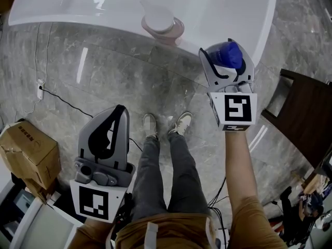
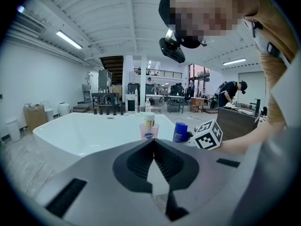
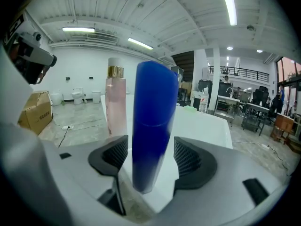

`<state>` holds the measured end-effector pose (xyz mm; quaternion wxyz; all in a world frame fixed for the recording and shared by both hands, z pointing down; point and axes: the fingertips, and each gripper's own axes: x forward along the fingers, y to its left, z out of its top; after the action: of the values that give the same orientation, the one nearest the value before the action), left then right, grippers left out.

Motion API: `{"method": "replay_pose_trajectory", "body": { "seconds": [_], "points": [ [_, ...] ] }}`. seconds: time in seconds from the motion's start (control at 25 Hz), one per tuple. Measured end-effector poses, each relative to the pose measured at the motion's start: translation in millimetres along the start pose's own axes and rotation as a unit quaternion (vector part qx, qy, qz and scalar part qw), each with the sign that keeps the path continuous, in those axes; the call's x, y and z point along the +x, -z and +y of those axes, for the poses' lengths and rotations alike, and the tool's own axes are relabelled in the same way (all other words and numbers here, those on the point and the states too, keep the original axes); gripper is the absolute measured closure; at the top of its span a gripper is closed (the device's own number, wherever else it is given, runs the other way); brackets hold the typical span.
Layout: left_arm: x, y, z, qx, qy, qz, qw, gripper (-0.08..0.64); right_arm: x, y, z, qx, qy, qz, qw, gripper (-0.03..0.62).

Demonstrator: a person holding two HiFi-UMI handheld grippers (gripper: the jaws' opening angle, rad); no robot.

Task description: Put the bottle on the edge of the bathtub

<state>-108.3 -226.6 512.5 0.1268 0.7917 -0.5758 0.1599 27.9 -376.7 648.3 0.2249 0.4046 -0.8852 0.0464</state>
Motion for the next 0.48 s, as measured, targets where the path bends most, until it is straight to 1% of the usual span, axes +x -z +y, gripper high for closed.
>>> {"method": "replay_pose_trajectory", "body": {
  "seconds": [0.36,0.48],
  "points": [
    [-6.7,-3.7,-0.3,-0.001,0.005,-0.002,1.0,0.554,-9.5,-3.2,-2.6,-0.007,0.007,0.006,1.0,0.281],
    [-9.5,-5.1,-0.6,0.001,0.006,-0.004,1.0,0.554,-14.8,-4.8,-1.4,-0.017,0.008,0.004,1.0,0.278]
  ]
}}
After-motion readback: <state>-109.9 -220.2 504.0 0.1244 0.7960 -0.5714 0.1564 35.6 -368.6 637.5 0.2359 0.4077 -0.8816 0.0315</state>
